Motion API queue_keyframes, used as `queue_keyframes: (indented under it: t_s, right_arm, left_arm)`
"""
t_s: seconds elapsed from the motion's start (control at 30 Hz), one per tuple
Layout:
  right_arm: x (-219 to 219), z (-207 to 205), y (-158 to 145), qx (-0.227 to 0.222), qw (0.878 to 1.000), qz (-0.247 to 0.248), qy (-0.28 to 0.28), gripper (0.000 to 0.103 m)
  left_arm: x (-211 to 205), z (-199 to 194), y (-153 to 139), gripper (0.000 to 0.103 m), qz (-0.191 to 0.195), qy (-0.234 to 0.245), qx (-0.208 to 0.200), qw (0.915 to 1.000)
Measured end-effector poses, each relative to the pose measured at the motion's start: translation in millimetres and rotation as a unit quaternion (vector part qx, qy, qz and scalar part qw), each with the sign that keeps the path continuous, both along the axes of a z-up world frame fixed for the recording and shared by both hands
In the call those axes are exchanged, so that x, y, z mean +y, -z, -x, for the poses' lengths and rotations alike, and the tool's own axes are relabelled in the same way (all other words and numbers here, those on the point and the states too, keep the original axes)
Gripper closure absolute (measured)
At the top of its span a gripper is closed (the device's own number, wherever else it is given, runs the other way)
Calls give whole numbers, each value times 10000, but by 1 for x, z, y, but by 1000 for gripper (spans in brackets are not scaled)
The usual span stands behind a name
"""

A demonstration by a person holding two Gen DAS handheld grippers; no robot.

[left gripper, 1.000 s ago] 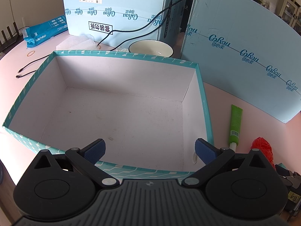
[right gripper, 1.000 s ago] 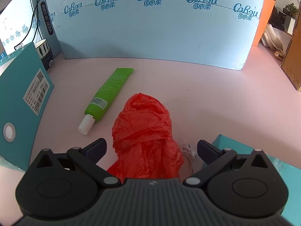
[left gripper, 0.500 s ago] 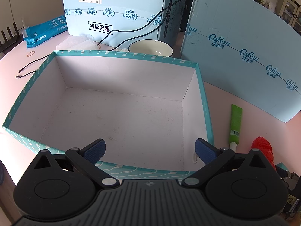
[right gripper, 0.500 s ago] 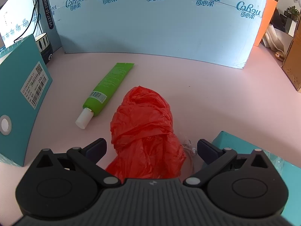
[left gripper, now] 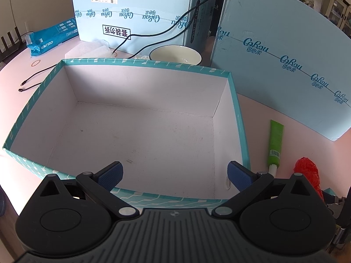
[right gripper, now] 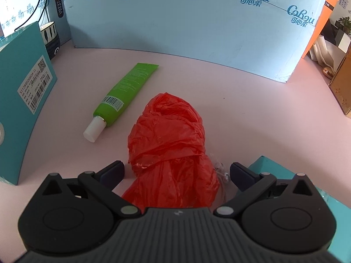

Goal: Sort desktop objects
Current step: 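Close the right tool fingers on the red plastic bag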

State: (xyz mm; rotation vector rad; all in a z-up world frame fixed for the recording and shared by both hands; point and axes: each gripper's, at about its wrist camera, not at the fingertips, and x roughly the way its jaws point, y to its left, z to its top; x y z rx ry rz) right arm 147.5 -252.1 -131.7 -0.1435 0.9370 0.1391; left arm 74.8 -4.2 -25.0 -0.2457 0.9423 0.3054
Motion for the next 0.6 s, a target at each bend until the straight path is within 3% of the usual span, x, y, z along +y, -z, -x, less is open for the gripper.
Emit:
queue_keyframes:
  t_s: [0.37,0.47,0.5,0.6]
  right_arm:
    - [-4,2,-2,-95,9999,-75,71,1]
    - [-8,3,-2,-158,9996,-179,140,21]
    - [-10,4,-3,-177,9995,-219,162,34]
    - [-12,5,-5,-219,9993,-255,174,44]
  left_arm:
    - [0,-1,0,1,-2,2,8,10000]
    - [-1,-1,0,1,-1,0,9,10000]
    - [-2,-2,0,1,-1,0,10,10000]
    - [-3,-3,1,1,-11,4,16,10000]
